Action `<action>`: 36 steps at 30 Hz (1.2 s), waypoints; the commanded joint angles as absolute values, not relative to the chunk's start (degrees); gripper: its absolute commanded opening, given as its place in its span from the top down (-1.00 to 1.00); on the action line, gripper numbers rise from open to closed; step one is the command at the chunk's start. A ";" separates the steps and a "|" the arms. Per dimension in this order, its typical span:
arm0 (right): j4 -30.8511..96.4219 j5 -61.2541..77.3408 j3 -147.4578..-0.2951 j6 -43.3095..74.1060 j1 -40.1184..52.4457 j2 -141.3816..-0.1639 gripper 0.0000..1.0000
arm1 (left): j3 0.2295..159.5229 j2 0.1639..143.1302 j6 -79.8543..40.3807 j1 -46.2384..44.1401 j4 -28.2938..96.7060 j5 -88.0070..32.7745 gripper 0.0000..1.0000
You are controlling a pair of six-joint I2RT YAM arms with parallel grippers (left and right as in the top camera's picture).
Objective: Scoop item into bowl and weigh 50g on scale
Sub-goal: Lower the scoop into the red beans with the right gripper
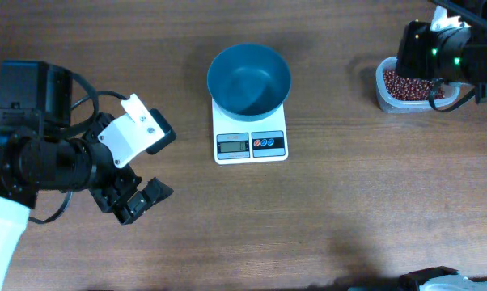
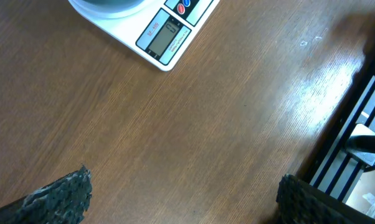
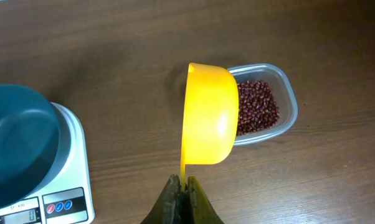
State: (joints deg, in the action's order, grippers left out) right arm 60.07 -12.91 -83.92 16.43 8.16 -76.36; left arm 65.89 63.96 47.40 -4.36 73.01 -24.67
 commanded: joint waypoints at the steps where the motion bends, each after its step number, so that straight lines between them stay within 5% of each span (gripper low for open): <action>1: 60.88 -13.96 -85.12 13.45 7.73 -76.29 0.92 | 65.71 63.46 48.07 -4.34 73.08 -25.67 -0.98; 5: 64.77 -12.16 -84.97 -4.34 2.72 -76.38 0.92 | 65.71 63.46 48.07 -4.34 73.08 -25.67 -0.98; 10: 64.40 -12.23 -84.86 -11.68 -2.07 -83.05 0.92 | 65.71 63.46 48.07 -4.34 73.08 -25.67 -0.98; 36: 51.55 -16.75 -84.79 -12.29 -8.91 -106.26 0.92 | 65.71 63.46 48.07 -4.32 73.08 -25.67 -0.98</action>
